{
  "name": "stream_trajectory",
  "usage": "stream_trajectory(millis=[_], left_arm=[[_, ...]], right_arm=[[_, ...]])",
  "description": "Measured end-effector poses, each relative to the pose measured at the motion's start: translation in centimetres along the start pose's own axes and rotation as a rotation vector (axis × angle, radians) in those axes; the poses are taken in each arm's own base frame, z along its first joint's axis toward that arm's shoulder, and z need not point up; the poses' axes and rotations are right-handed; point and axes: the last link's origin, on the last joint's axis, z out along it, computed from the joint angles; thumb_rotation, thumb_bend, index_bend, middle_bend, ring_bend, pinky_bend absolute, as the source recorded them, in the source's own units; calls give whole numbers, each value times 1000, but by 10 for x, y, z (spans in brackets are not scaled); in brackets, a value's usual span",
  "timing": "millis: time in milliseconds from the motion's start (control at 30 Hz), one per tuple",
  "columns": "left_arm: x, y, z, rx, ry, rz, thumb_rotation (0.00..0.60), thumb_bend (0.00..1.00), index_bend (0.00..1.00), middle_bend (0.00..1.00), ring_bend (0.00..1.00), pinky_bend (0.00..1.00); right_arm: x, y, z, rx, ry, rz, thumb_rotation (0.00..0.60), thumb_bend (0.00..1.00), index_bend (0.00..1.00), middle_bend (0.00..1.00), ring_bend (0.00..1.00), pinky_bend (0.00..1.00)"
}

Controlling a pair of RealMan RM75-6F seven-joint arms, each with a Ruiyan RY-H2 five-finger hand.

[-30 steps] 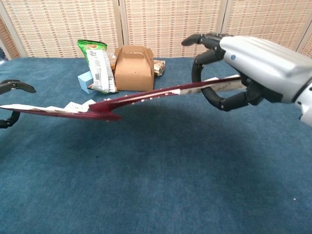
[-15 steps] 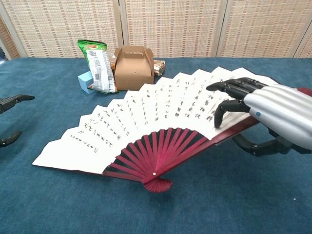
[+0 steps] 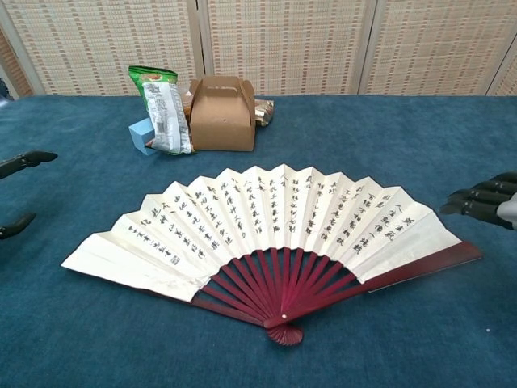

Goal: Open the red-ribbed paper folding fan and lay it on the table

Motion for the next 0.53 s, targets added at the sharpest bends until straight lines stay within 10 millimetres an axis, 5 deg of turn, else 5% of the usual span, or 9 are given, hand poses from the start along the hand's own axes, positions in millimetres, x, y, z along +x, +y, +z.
stream_trajectory(millis=[167,300,433,533], left_arm=[[14,11,-16,-38,-23,-60,600,450,0,0,0,0],[34,25,-41,-46,-36,-49,600,452,0,0,0,0],[60,41,-73,-35,37,90,600,452,0,0,0,0],[86,42,-93,-28,131,245,600,441,0,0,0,0]], right_arm=[[5,20,-22,-68,92,142,600,47,0,0,0,0],[1,50,-59,-211,242,267,600,51,0,0,0,0],[-14,84,-105,-359,361,322,600,53,0,0,0,0],[-17,101,-122,-397,413,360,600,53,0,0,0,0]])
